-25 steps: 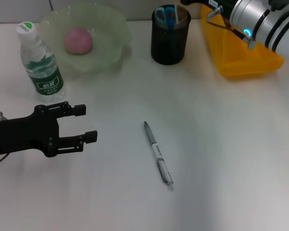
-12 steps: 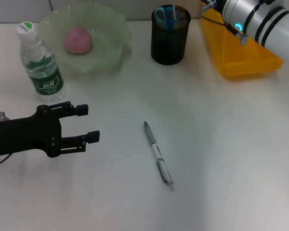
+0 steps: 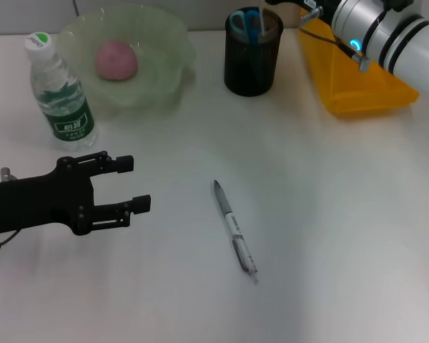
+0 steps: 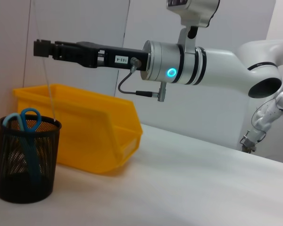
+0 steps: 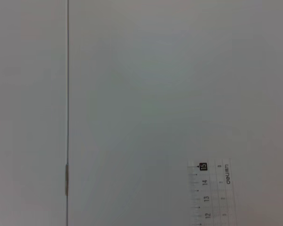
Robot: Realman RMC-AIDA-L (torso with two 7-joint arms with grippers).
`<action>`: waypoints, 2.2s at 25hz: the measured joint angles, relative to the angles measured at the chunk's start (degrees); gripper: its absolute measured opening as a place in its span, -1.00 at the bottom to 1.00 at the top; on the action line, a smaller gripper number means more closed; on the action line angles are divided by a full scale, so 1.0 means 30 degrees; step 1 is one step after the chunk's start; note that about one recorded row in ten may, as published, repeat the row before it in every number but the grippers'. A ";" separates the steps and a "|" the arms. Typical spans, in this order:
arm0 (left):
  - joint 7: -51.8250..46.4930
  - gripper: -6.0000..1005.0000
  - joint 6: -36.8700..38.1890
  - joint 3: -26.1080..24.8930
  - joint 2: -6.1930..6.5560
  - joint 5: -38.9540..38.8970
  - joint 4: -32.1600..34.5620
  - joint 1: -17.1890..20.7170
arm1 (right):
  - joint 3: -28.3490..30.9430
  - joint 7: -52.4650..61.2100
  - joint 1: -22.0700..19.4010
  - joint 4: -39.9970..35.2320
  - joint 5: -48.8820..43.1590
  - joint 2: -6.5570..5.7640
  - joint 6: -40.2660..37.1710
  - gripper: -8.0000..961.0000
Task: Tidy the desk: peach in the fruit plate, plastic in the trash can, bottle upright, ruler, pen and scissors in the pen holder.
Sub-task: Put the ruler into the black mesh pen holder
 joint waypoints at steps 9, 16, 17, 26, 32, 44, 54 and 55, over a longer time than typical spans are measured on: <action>-0.0025 0.56 0.0149 -0.0002 -0.0042 -0.0013 0.0000 0.0083 | 0.0010 -0.0013 0.0345 0.0331 0.0021 0.0000 -0.0087 -0.02; -0.0053 0.56 0.0413 -0.0002 -0.0068 -0.0043 0.0000 0.0265 | -0.0003 -0.0014 0.0566 0.0589 0.0031 0.0001 0.0005 -0.01; -0.0053 0.56 0.0413 -0.0002 -0.0068 -0.0043 0.0000 0.0265 | -0.0004 -0.0014 0.0617 0.0643 0.0030 0.0000 0.0037 -0.01; 0.0040 0.56 0.0420 -0.0001 -0.0158 -0.0109 0.0000 0.0373 | -0.0002 -0.0080 0.0825 0.0766 0.0031 0.0001 0.0591 0.02; 0.0050 0.56 0.0418 0.0000 -0.0160 -0.0110 0.0000 0.0373 | -0.0001 -0.0212 0.0829 0.0789 0.0030 0.0001 0.0727 0.03; 0.0054 0.56 0.0416 0.0000 -0.0311 -0.0108 0.0000 0.0337 | -0.0004 -0.0223 0.0831 0.1087 -0.0013 0.0001 0.0765 0.06; 0.0054 0.56 0.0416 -0.0031 -0.0353 -0.0108 0.0001 0.0311 | -0.0003 -0.0250 0.0721 0.1094 -0.0145 0.0001 0.0741 0.08; 0.0054 0.56 0.0416 -0.0031 -0.0353 -0.0108 0.0001 0.0311 | -0.0003 -0.0251 0.0723 0.1093 -0.0146 0.0002 0.0759 0.08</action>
